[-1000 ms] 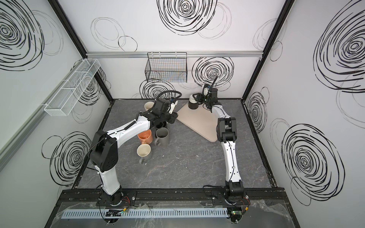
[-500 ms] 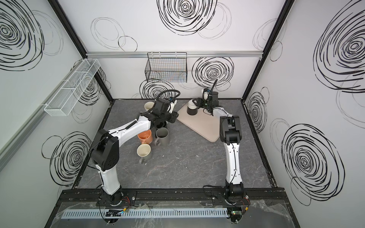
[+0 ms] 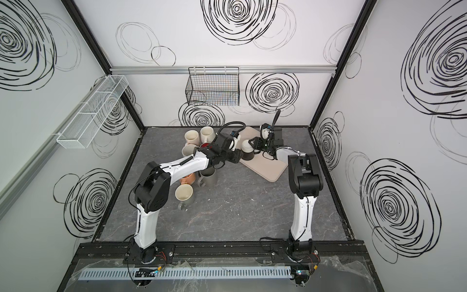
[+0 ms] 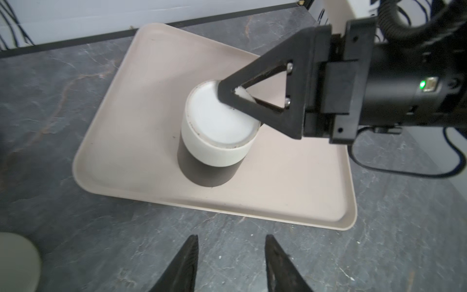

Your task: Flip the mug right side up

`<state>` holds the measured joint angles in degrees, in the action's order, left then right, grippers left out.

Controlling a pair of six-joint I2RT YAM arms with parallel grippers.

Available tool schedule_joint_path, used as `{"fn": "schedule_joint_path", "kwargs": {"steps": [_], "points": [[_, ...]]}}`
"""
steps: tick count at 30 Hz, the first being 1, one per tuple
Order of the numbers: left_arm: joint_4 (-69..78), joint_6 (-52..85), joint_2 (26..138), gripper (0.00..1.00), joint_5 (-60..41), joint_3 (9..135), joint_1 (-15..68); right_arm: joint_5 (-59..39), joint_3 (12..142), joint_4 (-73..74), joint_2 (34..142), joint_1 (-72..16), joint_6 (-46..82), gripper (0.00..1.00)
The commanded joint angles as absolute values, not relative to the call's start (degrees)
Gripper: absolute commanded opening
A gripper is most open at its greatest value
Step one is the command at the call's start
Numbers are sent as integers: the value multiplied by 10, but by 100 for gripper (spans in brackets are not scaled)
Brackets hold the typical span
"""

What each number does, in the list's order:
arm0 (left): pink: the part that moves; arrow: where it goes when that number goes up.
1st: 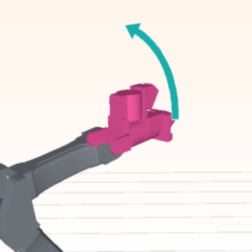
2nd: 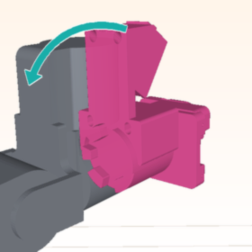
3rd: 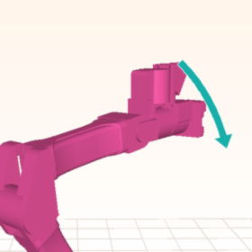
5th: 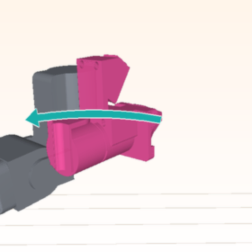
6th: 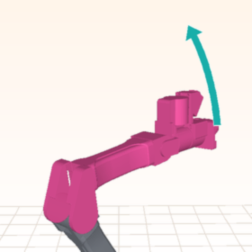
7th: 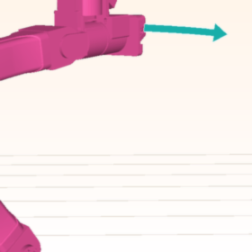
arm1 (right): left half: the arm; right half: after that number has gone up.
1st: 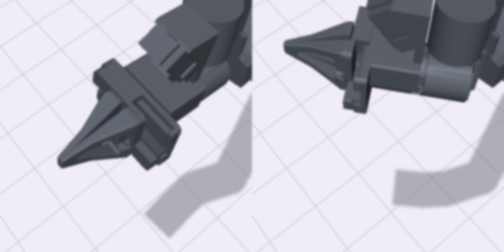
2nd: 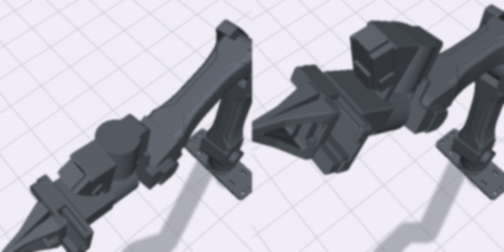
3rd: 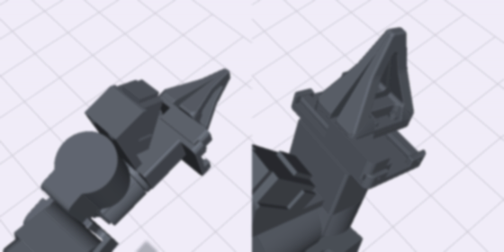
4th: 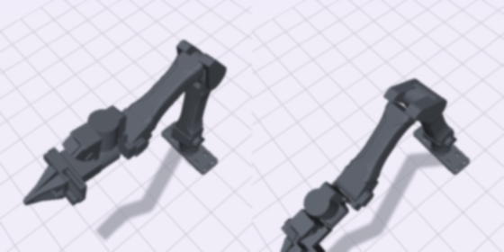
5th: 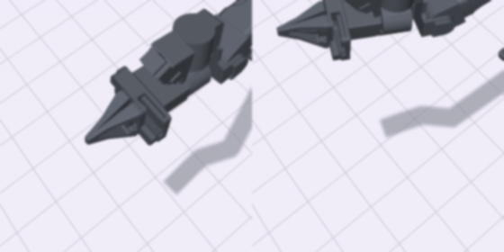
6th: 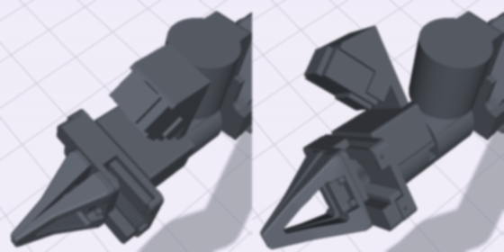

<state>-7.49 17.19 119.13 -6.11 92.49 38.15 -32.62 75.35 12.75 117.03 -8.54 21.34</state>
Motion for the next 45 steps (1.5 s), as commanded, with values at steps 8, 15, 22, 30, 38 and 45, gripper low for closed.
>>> {"fn": "schedule_joint_path", "kwargs": {"steps": [8,15,22,30,38,45], "points": [[9,276,1233,36,-110,941,388,-275,635,66,1057,-98,239,46],[28,311,1282,33,-126,991,389,-278,649,15,1011,-79,239,54],[39,332,1311,32,-138,1018,389,-234,650,-37,986,-42,189,58],[48,343,1324,32,-160,1022,382,-267,646,-38,1037,-46,158,57],[46,347,1325,32,-170,1022,370,-259,636,-23,1046,-99,157,43],[55,349,1306,32,-165,997,361,-217,641,-37,1049,-148,140,36]]}}
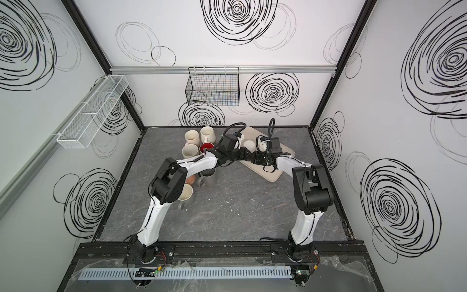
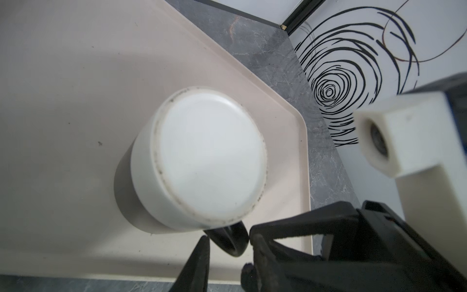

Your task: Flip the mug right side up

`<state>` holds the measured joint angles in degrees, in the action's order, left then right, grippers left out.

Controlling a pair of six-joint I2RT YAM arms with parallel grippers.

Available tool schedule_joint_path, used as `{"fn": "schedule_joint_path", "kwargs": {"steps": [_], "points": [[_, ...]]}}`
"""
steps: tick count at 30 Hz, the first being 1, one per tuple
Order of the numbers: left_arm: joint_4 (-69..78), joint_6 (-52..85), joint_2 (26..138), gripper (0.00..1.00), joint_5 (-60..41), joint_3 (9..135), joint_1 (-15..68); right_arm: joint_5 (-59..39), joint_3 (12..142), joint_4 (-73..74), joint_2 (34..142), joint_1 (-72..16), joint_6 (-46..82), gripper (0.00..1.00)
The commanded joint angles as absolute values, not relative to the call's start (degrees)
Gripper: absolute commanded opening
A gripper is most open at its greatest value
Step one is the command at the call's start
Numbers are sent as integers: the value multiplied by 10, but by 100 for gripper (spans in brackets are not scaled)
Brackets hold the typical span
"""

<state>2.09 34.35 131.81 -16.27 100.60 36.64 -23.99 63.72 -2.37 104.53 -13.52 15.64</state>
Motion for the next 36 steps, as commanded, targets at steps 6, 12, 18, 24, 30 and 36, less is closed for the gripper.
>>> {"fn": "schedule_joint_path", "kwargs": {"steps": [6,12,18,24,30,36], "points": [[71,351,1290,32,-167,969,356,-162,674,-71,1060,-163,134,37],[76,354,1277,33,-167,949,347,-109,714,-107,1080,-177,134,44],[66,338,1260,33,-156,930,340,-56,765,-161,1118,-185,143,46],[78,340,1254,33,-163,910,337,-40,821,-201,1155,-187,135,43],[82,339,1245,33,-165,899,334,-9,852,-225,1170,-196,115,28],[85,333,1221,34,-161,880,332,18,853,-224,1156,-202,100,4]]}}
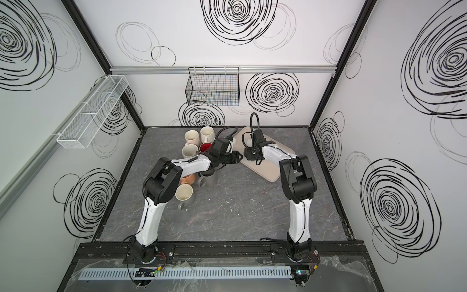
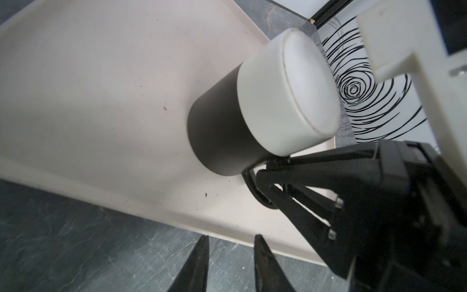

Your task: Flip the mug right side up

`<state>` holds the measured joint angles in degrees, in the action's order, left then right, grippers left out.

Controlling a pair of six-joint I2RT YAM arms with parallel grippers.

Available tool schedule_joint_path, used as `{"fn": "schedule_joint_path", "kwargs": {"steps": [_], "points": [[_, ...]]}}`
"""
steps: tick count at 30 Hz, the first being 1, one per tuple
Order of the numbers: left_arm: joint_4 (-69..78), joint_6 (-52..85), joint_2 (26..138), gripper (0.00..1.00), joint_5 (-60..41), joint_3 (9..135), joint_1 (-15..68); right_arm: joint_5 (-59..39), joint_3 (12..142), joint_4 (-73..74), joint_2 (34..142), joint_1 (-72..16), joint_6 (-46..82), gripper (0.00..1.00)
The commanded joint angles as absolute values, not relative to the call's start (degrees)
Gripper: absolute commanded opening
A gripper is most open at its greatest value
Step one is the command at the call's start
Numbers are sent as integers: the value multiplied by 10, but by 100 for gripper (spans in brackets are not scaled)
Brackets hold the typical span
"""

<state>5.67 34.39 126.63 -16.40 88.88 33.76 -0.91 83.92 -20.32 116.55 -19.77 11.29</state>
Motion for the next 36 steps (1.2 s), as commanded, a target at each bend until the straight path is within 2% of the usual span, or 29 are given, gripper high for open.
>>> {"fn": "schedule_joint_path", "kwargs": {"steps": [1,8,19,25,32,36], "points": [[87,330,1216,34,-160,877,333,21,850,-222,1150,-203,97,0],[87,306,1183,34,-160,853,341,32,795,-168,1077,-207,108,0],[96,267,1065,36,-128,789,349,-17,687,-48,924,-206,148,0],[112,245,975,38,-100,736,354,-77,653,8,849,-200,186,0],[214,269,876,40,-107,639,353,-171,571,178,764,-193,248,0],[286,305,832,44,-124,586,347,-228,567,220,747,-192,279,0]]}}
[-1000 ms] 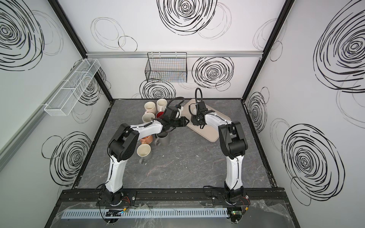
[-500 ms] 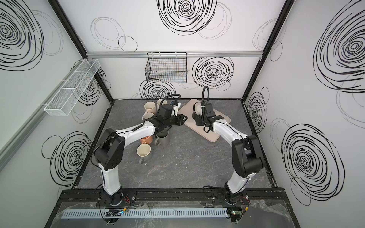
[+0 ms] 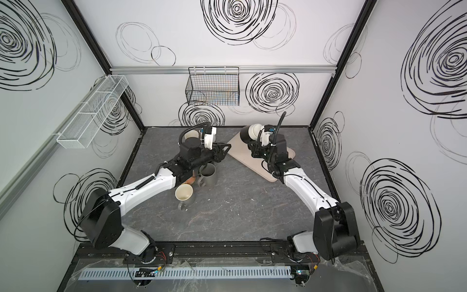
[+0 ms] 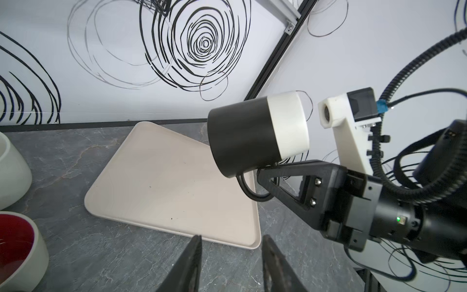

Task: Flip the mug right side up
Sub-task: 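Lift the black-and-white mug and rotate it mouth-up toward the left gripper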

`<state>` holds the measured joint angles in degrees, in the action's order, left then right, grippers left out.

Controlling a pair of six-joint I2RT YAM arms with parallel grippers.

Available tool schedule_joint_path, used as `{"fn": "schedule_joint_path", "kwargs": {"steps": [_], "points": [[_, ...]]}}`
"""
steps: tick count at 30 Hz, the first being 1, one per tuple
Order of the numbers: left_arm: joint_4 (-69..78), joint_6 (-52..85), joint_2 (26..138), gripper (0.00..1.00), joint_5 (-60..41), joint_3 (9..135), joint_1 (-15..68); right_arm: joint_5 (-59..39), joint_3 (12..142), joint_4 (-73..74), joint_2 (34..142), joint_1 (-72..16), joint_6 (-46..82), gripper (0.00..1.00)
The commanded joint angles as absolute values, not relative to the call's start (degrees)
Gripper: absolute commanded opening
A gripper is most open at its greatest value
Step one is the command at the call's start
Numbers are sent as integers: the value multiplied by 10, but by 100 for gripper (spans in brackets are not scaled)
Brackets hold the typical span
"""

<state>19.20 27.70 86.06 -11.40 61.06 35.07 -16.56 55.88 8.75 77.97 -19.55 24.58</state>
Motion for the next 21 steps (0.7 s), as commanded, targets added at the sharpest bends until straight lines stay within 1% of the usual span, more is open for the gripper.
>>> {"fn": "schedule_joint_path", "kwargs": {"steps": [1,5,11,16,21], "points": [[319,323,823,45,-133,570,341,-245,565,235,744,-192,291,0],[427,398,803,47,-163,513,320,-319,556,318,743,-192,339,0],[501,452,801,50,-196,492,316,-400,569,381,758,-198,393,0],[544,489,812,52,-216,492,313,-437,583,400,765,-217,400,0],[601,533,836,52,-234,489,306,-439,591,381,764,-233,387,0]]}}
